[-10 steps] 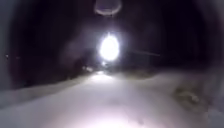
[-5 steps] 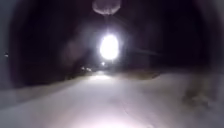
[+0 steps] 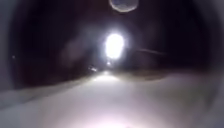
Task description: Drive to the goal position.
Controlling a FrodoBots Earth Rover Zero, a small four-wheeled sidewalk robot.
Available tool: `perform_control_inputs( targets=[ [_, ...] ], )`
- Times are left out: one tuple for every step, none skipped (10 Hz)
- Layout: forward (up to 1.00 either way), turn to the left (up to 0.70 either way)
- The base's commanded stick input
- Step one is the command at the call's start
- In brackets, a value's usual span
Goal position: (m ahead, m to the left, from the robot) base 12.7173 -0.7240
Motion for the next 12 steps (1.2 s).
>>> perform_control_inputs(
  targets=[
    [1.00,0.00],
    [1.00,0.00],
    [1.00,0.00],
    [1.00,0.00],
    [1.00,0.00],
    [1.00,0.00],
    [1.00,0.00],
    [1.00,0.00],
    [1.00,0.11],
    [1.00,0.40],
    [1.00,0.19],
    [1.00,0.00]
  ],
)
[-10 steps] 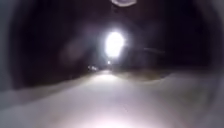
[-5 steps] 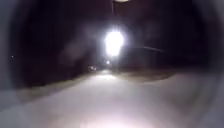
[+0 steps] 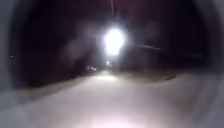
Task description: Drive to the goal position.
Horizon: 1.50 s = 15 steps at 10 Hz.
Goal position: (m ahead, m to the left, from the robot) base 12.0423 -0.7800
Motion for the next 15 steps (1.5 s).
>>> perform_control_inputs(
  targets=[
    [1.00,0.00],
    [1.00,0.00],
    [1.00,0.00],
    [1.00,0.00],
    [1.00,0.00],
    [1.00,0.00],
    [1.00,0.00],
    [1.00,0.00],
    [1.00,0.00],
    [1.00,0.00],
    [1.00,0.00],
    [1.00,0.00],
    [1.00,0.00],
    [1.00,0.00],
    [1.00,0.00]
  ],
)
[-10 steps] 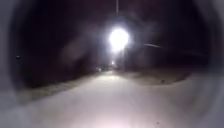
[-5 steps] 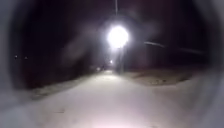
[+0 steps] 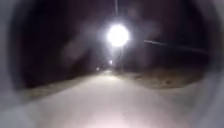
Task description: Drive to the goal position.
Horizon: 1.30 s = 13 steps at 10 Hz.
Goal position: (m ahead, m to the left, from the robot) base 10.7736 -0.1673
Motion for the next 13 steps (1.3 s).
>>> perform_control_inputs(
  targets=[
    [1.00,0.00],
    [1.00,0.00],
    [1.00,0.00],
    [1.00,0.00],
    [1.00,0.00],
    [1.00,0.00],
    [1.00,0.00],
    [1.00,0.00],
    [1.00,0.00],
    [1.00,0.00],
    [1.00,0.00],
    [1.00,0.00],
    [1.00,0.00]
  ],
)
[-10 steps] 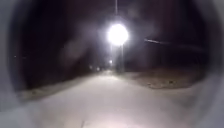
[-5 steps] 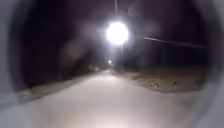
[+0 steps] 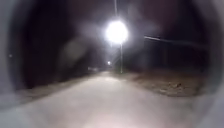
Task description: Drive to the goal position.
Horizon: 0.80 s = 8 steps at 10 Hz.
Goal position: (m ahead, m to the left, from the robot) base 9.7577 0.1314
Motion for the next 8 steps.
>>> perform_control_inputs(
  targets=[
    [1.00,0.00],
    [1.00,0.00],
    [1.00,0.02],
    [1.00,0.40],
    [1.00,0.27],
    [1.00,0.09],
    [1.00,0.01],
    [1.00,0.00]
  ],
)
